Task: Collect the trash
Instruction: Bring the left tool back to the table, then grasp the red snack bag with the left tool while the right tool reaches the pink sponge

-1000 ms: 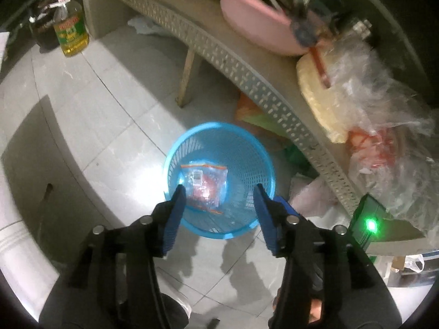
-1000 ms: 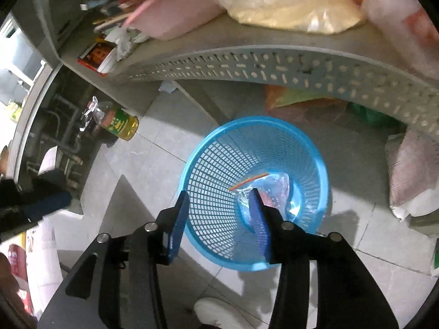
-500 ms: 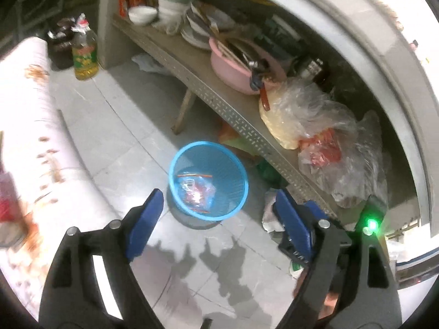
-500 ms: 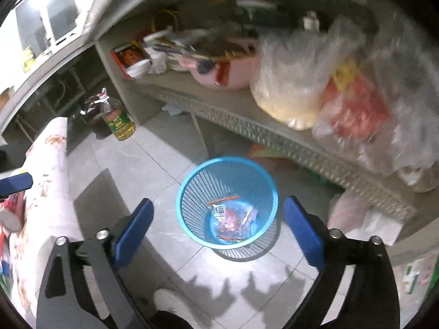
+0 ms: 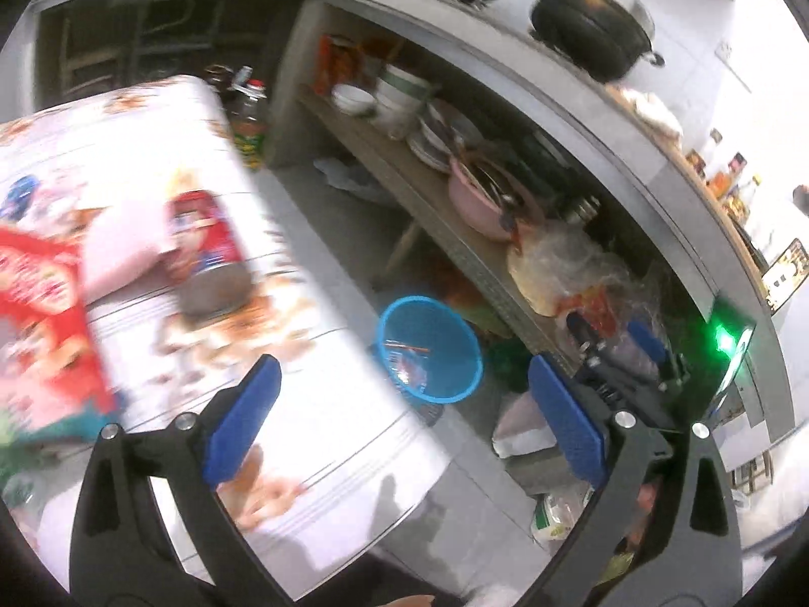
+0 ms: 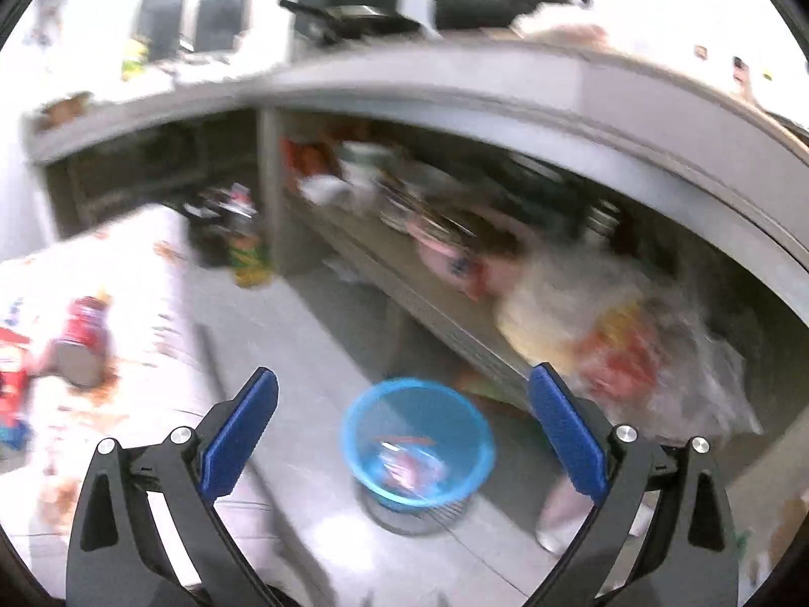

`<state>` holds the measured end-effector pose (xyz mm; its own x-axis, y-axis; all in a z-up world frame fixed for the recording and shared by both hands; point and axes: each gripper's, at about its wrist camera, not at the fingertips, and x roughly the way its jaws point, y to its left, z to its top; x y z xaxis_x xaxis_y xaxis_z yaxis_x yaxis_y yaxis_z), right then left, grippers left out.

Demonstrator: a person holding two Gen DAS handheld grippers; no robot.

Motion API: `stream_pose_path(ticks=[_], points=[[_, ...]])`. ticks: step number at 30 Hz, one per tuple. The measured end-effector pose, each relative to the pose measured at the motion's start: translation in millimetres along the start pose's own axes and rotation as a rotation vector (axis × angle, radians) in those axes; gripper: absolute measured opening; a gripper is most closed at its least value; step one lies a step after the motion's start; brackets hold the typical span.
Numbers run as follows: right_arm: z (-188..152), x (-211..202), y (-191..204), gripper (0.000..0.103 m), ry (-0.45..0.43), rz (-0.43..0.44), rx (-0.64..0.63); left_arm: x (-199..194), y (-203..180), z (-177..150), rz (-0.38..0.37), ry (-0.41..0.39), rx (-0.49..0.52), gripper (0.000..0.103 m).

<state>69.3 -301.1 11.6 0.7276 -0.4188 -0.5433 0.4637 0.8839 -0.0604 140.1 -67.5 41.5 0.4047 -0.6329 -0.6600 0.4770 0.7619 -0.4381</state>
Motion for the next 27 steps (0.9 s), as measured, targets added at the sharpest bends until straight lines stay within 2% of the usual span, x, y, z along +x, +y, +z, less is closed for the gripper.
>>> stream_pose_path(ticks=[4,10,13,15,16,20,23,26,27], points=[[4,-17,28,0.097,-0.055,0.294,-0.008,-38,35,-21,0.063,-0.041,-0.045,0.094],[7,-22,76,0.097,-0.028,0.488,-0.041,-93,69,-45,0.116,-0.178,-0.072,0.094],[4,-23,98,0.097,0.02,0.588,-0.044,-125,78,-56,0.13,-0.279,-0.023,0.094],[4,-18,113,0.097,0.063,0.652,-0.043,-134,79,-58,0.19,-0.323,0.003,0.094],[3,-16,119,0.097,0.082,0.681,-0.043,-138,83,-58,0.246,-0.341,0.019,0.095],[1,-4,143,0.097,0.161,0.785,-0.035,-142,105,-47,0.361,-0.336,-0.008,0.094],[-3,2,158,0.095,0.214,0.848,-0.018,-139,125,-37,0.405,-0.327,-0.056,0.094],[-2,13,169,0.09,0.266,0.9,0.009,-133,146,-26,0.378,-0.303,-0.118,0.092],[-1,17,174,0.089,0.284,0.918,0.02,-130,152,-26,0.366,-0.296,-0.127,0.087]])
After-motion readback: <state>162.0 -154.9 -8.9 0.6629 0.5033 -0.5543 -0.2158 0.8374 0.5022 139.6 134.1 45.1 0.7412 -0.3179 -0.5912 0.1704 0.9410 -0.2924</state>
